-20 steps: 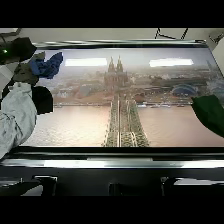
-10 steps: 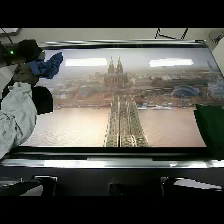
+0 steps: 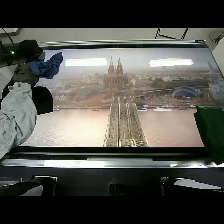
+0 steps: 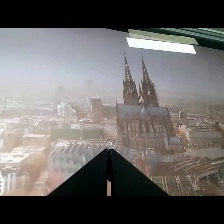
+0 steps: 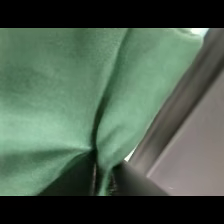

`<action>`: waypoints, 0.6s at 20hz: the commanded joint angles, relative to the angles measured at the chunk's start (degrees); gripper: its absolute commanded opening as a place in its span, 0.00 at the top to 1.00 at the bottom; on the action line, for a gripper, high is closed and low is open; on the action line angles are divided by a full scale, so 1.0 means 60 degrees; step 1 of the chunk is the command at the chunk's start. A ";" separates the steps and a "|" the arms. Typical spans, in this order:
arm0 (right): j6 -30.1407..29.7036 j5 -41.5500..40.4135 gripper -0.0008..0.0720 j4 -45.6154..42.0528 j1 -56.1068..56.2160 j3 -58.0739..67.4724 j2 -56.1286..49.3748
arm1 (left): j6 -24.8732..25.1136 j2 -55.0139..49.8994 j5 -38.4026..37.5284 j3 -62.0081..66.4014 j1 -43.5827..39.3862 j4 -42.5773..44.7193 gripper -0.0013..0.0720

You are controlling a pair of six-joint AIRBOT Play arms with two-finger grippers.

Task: Fold the clothes and pants, and hang the long-sleeved shirts on hangers.

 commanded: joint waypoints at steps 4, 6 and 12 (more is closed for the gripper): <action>0.0200 -0.0488 0.02 -0.0280 0.0000 0.0463 0.0645 | 0.0007 -0.0004 0.0011 0.0007 -0.0004 0.0000 0.95; 0.0189 -0.0299 0.02 0.0408 0.0000 0.1847 0.0849 | 0.0007 0.0007 0.0058 0.0015 -0.0007 -0.0047 0.95; -0.1348 -0.3031 0.06 0.3213 0.1701 0.7184 0.0849 | 0.0324 -0.0222 0.0710 0.0040 -0.0532 0.1169 0.95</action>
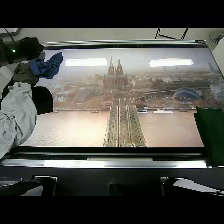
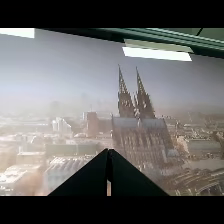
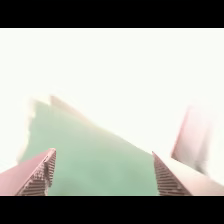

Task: Fold the clothes and pants, and hang the long-sleeved shirts on hangers.

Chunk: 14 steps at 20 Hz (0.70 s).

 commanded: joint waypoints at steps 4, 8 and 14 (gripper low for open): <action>-0.0299 0.0546 0.05 0.0455 0.4448 0.2222 -0.0299 | -0.0780 -0.1410 -0.3038 -0.0004 -0.0437 0.3559 0.86; -0.0164 0.4069 0.03 0.0681 0.6645 0.0404 -0.1362 | -0.0066 -0.2677 -0.6717 -0.0805 -0.0102 0.2065 0.03; -0.0127 0.3668 0.02 -0.0845 0.7952 -0.0295 -0.1359 | -0.0667 -0.0969 -0.3107 -0.3100 -0.0255 0.2116 0.03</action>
